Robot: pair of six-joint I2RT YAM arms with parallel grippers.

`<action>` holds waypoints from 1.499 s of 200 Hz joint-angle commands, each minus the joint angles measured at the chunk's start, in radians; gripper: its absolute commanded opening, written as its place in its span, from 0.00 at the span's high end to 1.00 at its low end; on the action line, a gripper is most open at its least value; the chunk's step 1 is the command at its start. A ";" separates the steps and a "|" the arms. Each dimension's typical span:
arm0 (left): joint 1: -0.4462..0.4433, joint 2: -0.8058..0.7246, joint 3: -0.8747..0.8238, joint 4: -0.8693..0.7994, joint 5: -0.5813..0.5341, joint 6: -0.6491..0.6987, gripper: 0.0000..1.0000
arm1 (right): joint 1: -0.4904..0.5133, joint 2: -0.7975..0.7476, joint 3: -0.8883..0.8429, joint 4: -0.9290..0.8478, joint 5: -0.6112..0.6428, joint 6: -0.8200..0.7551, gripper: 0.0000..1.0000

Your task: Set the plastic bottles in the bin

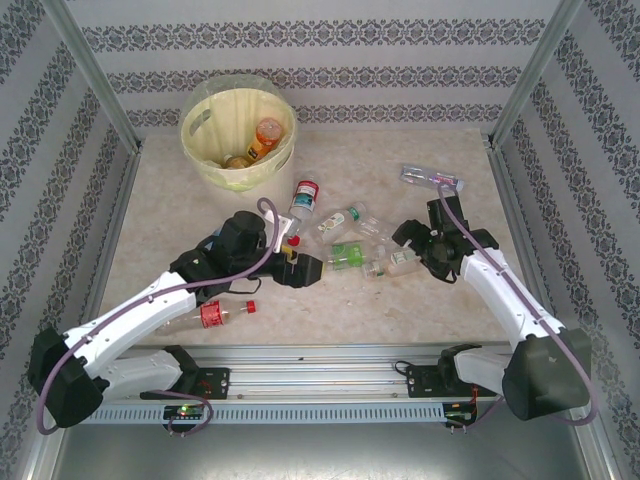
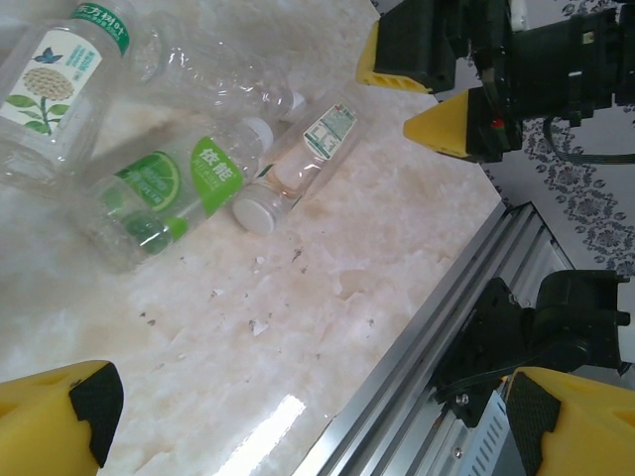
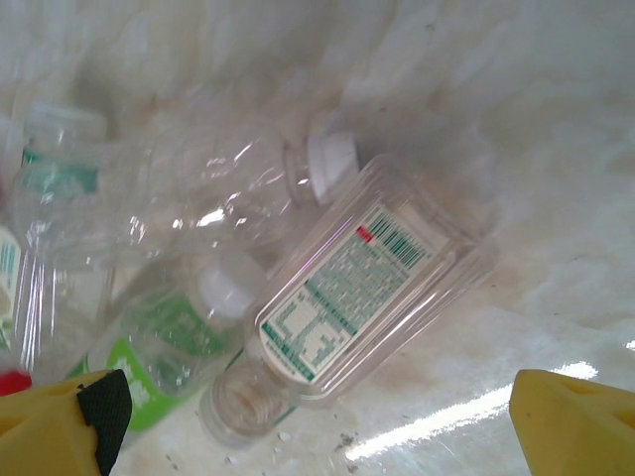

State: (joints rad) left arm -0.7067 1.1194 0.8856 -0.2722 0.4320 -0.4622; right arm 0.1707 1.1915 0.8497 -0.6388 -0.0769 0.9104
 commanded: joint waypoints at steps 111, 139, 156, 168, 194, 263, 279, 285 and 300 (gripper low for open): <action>-0.043 0.017 -0.060 0.154 -0.049 -0.078 0.00 | -0.066 0.127 -0.083 0.145 -0.012 0.331 0.14; -0.048 0.027 -0.065 0.166 -0.044 -0.088 0.00 | -0.076 0.185 -0.075 0.179 -0.038 0.332 0.14; -0.052 0.035 -0.064 0.167 -0.044 -0.090 0.00 | -0.077 0.214 -0.078 0.203 -0.043 0.341 0.14; -0.056 0.040 -0.062 0.167 -0.043 -0.089 0.00 | -0.076 0.228 -0.082 0.215 -0.041 0.348 0.15; -0.063 0.048 -0.066 0.168 -0.046 -0.091 0.00 | -0.077 0.253 -0.083 0.235 -0.040 0.354 0.17; -0.078 0.078 -0.068 0.188 -0.044 -0.098 0.00 | -0.079 0.301 -0.080 0.259 -0.043 0.361 0.30; -0.080 0.089 -0.066 0.196 -0.033 -0.100 0.00 | -0.083 0.291 -0.080 0.257 -0.036 0.354 0.35; -0.081 0.095 -0.067 0.204 -0.026 -0.104 0.00 | -0.085 0.281 -0.081 0.257 -0.030 0.350 0.37; -0.082 0.113 -0.065 0.220 -0.009 -0.115 0.00 | -0.085 0.246 -0.077 0.242 -0.011 0.333 0.40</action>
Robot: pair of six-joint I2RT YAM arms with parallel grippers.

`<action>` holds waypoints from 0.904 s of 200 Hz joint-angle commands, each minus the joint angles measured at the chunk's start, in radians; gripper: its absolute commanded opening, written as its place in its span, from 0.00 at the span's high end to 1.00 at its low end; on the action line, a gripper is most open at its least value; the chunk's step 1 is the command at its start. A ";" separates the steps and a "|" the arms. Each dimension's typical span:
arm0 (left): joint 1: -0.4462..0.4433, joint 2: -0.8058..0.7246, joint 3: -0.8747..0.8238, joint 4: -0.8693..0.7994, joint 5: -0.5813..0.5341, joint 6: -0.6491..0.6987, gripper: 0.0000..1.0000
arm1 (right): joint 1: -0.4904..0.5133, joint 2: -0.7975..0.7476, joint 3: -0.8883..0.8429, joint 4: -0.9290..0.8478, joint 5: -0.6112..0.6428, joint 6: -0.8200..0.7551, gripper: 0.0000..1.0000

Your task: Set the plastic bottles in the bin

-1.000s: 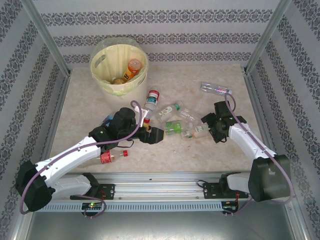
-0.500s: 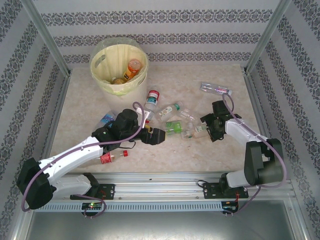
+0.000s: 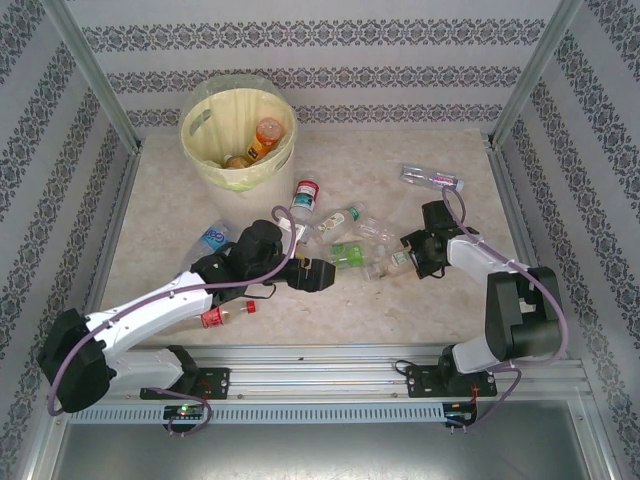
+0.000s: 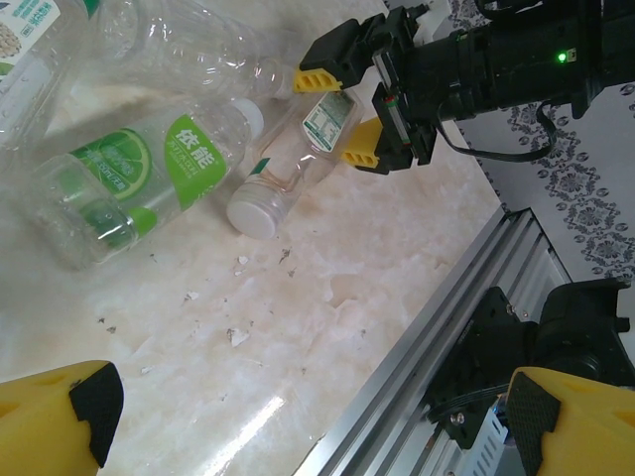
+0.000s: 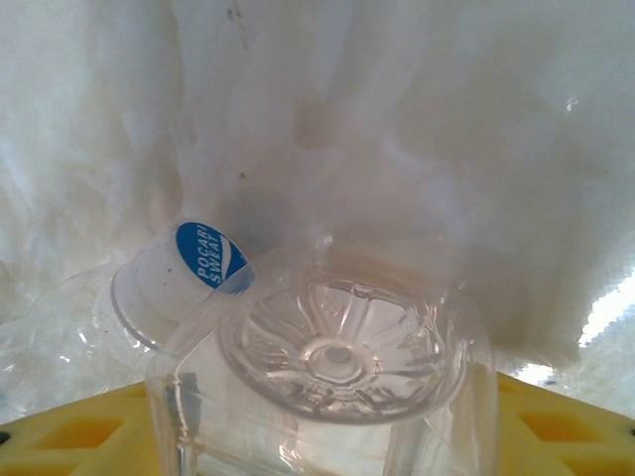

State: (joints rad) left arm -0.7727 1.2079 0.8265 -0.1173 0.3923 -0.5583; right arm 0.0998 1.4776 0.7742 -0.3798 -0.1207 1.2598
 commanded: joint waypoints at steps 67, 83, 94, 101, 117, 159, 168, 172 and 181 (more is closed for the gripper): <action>-0.023 0.115 0.002 0.169 0.132 -0.064 0.02 | -0.014 -0.224 0.009 -0.118 0.052 -0.199 0.45; -0.025 0.148 0.011 0.198 0.164 -0.085 0.03 | -0.001 -0.274 0.011 -0.121 0.022 -0.261 0.46; -0.025 0.166 0.009 0.235 0.179 -0.104 0.03 | 0.016 -0.304 0.014 -0.111 -0.014 -0.316 0.46; -0.026 0.176 0.006 0.259 0.185 -0.114 0.03 | 0.031 -0.320 0.020 -0.115 -0.031 -0.340 0.46; -0.027 0.201 0.006 0.306 0.190 -0.136 0.02 | 0.072 -0.358 0.032 -0.116 -0.073 -0.385 0.46; -0.031 0.279 0.030 0.407 0.222 -0.186 0.00 | 0.211 -0.445 0.042 -0.071 -0.136 -0.432 0.46; -0.031 0.298 0.033 0.424 0.225 -0.196 0.00 | 0.241 -0.458 0.049 -0.067 -0.138 -0.439 0.47; -0.031 0.305 0.033 0.434 0.224 -0.201 0.00 | 0.254 -0.461 0.052 -0.067 -0.137 -0.442 0.46; -0.031 0.321 0.030 0.464 0.219 -0.214 0.01 | 0.280 -0.467 0.059 -0.067 -0.137 -0.447 0.46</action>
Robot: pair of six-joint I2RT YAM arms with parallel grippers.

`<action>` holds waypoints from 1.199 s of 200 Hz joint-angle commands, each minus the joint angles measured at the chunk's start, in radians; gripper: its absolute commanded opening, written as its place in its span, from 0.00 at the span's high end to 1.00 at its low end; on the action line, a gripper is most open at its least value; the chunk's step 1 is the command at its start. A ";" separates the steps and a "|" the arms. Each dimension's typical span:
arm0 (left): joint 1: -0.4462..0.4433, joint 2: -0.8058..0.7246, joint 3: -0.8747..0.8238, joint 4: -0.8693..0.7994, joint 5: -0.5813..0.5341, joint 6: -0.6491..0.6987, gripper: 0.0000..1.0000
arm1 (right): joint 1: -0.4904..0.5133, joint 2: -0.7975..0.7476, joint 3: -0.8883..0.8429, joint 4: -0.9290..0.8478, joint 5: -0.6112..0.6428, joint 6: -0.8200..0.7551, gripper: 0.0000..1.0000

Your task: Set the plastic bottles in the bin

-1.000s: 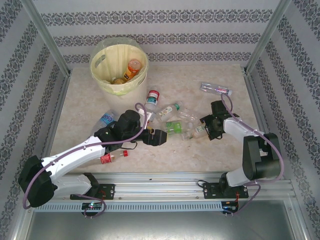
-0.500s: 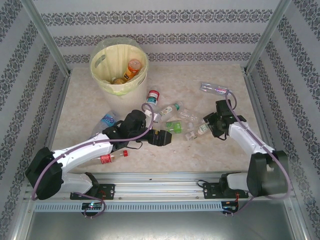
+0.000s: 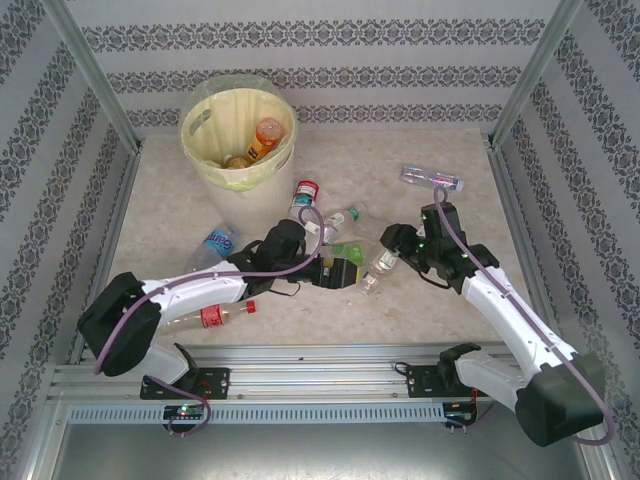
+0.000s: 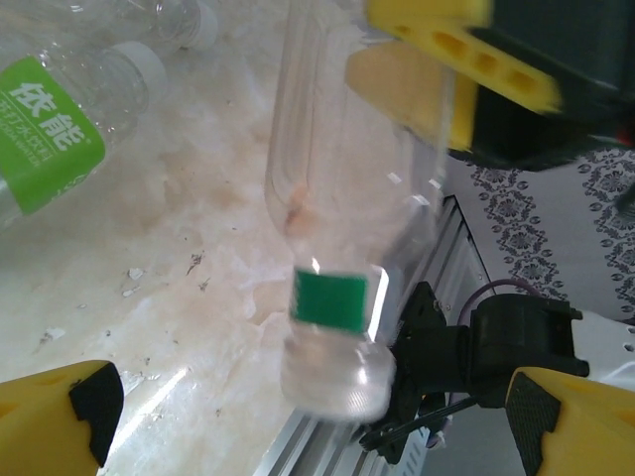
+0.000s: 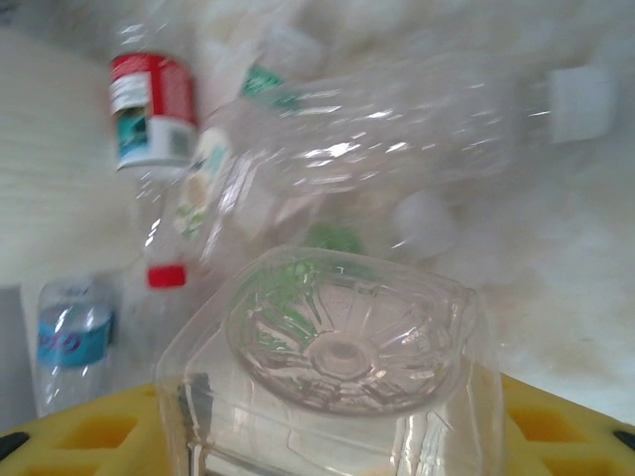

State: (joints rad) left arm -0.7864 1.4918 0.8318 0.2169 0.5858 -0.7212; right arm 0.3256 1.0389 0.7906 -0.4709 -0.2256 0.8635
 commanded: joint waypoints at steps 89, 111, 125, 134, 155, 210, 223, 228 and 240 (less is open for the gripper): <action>-0.028 0.099 0.048 0.259 0.052 -0.080 0.07 | 0.159 -0.019 0.090 0.008 -0.017 -0.077 0.46; -0.035 0.096 0.037 0.261 0.077 -0.070 0.08 | 0.161 -0.021 0.087 0.006 0.004 -0.078 0.46; -0.037 0.086 0.025 0.252 0.067 -0.064 0.08 | 0.161 -0.022 0.088 -0.002 0.019 -0.080 0.46; -0.037 0.079 0.009 0.270 0.065 -0.067 0.08 | 0.161 -0.025 0.084 0.010 0.003 -0.080 0.46; -0.037 0.077 0.007 0.301 0.073 -0.082 0.08 | 0.161 -0.014 0.081 0.046 -0.064 -0.080 0.47; -0.037 0.090 0.034 0.288 0.068 -0.099 0.19 | 0.164 -0.012 0.072 0.063 -0.098 -0.090 0.48; -0.037 0.087 0.029 0.294 0.063 -0.105 0.24 | 0.164 -0.013 0.070 0.053 -0.090 -0.094 0.48; -0.037 0.085 0.028 0.294 0.061 -0.108 0.26 | 0.164 -0.014 0.070 0.050 -0.086 -0.096 0.47; -0.038 0.077 0.026 0.295 0.058 -0.110 0.30 | 0.164 -0.015 0.067 0.047 -0.079 -0.098 0.47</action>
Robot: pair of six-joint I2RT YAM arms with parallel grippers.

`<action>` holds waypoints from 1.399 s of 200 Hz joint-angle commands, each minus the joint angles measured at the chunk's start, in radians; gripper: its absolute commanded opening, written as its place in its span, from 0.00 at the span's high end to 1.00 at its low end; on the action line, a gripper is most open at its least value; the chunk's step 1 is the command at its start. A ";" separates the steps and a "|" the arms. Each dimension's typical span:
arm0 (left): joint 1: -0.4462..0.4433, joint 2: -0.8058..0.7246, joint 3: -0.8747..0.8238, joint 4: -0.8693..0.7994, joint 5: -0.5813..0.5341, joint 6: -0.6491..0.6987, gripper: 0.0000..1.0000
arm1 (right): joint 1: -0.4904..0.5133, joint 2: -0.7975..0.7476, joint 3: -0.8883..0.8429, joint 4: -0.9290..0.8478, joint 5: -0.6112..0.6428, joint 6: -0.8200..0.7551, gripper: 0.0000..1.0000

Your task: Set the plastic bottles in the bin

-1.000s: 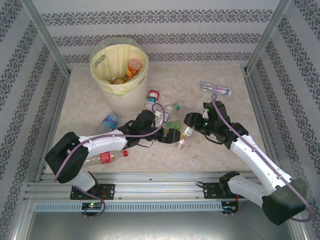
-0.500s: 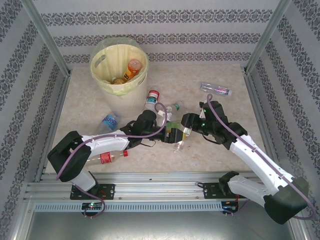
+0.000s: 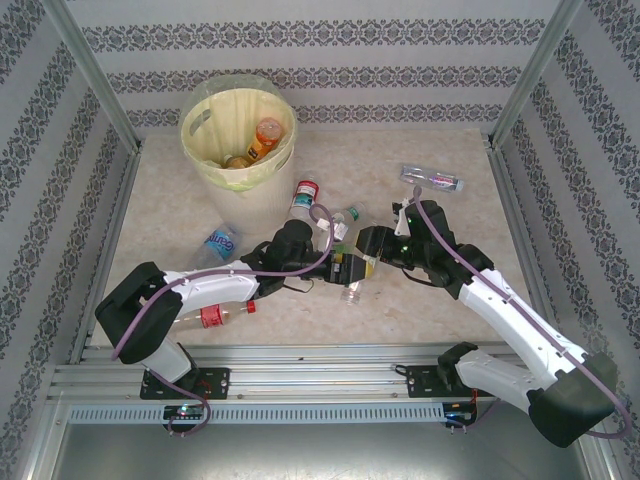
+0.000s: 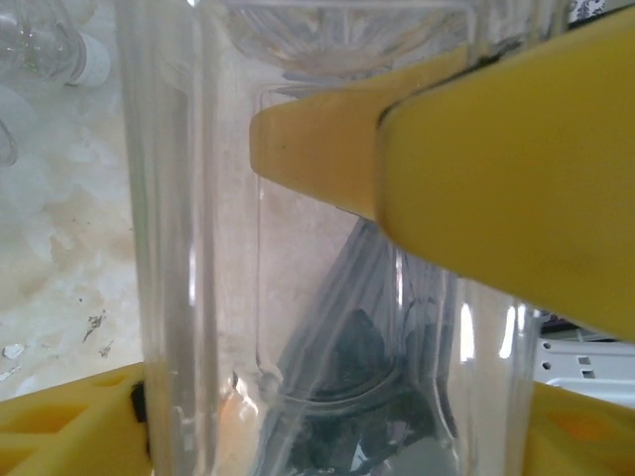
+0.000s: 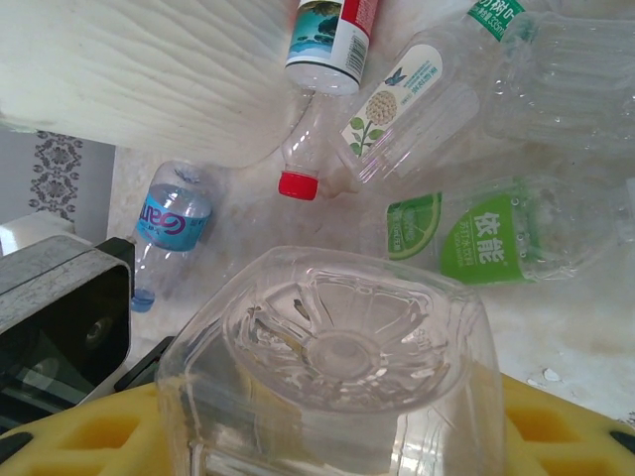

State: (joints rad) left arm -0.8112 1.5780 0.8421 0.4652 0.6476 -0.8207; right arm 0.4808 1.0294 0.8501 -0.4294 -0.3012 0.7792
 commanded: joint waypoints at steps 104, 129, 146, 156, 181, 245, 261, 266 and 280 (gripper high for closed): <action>-0.005 -0.127 0.027 -0.097 -0.058 0.046 0.44 | -0.038 -0.104 -0.026 0.098 -0.083 0.071 0.10; 0.003 -0.168 0.039 -0.151 -0.068 0.063 0.44 | -0.080 -0.158 -0.054 0.166 -0.181 0.086 0.02; 0.009 -0.193 0.059 -0.202 -0.074 0.080 0.43 | -0.094 -0.188 -0.056 0.198 -0.248 0.075 0.02; 0.016 -0.210 0.083 -0.254 -0.080 0.098 0.44 | -0.094 -0.202 -0.049 0.203 -0.272 0.058 0.02; 0.041 -0.246 0.195 -0.472 -0.116 0.186 0.43 | -0.094 -0.234 -0.010 0.172 -0.300 0.003 0.02; 0.152 -0.212 0.607 -1.084 -0.371 0.466 0.43 | -0.084 -0.264 0.134 0.040 -0.259 -0.168 0.02; 0.184 -0.172 0.724 -1.188 -0.432 0.527 0.42 | -0.085 -0.262 0.151 0.033 -0.253 -0.179 0.02; 0.195 -0.158 0.761 -1.223 -0.449 0.539 0.43 | -0.084 -0.261 0.153 0.034 -0.249 -0.178 0.02; 0.229 -0.113 0.871 -1.295 -0.483 0.576 0.42 | -0.083 -0.259 0.155 0.031 -0.241 -0.182 0.02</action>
State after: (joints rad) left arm -0.6292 1.4014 1.5688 -0.5907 0.2802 -0.3798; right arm 0.3889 0.7727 0.9813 -0.3695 -0.5583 0.6464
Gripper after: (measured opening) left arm 0.577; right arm 0.982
